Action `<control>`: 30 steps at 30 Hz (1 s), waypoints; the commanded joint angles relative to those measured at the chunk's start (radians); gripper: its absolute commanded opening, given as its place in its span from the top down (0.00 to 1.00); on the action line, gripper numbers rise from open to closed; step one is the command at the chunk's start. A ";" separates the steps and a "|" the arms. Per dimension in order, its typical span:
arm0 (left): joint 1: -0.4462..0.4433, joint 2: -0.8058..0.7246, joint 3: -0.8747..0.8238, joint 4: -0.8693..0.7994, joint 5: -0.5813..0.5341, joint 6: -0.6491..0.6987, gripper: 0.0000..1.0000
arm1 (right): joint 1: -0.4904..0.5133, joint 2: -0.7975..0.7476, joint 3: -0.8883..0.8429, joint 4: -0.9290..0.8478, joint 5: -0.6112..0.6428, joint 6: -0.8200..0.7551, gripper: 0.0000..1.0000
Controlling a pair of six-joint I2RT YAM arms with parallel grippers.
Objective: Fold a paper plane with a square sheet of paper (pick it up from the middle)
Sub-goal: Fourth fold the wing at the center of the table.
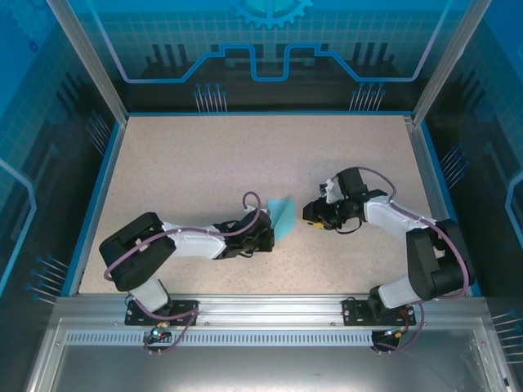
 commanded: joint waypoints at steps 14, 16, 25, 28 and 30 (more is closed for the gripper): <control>0.112 -0.054 -0.127 0.146 0.302 0.001 1.00 | 0.188 0.063 0.059 0.138 -0.032 0.031 0.80; 0.125 -0.057 -0.138 0.160 0.310 -0.013 1.00 | 0.201 0.092 0.069 0.157 -0.035 0.043 0.81; 0.155 -0.058 -0.168 0.189 0.338 -0.051 1.00 | 0.250 0.230 0.144 0.236 -0.056 0.089 0.82; 0.166 -0.050 -0.171 0.199 0.357 -0.053 1.00 | 0.249 0.271 0.155 0.253 -0.056 0.104 0.82; 0.172 -0.046 -0.176 0.209 0.369 -0.056 1.00 | 0.249 0.292 0.158 0.272 -0.059 0.115 0.82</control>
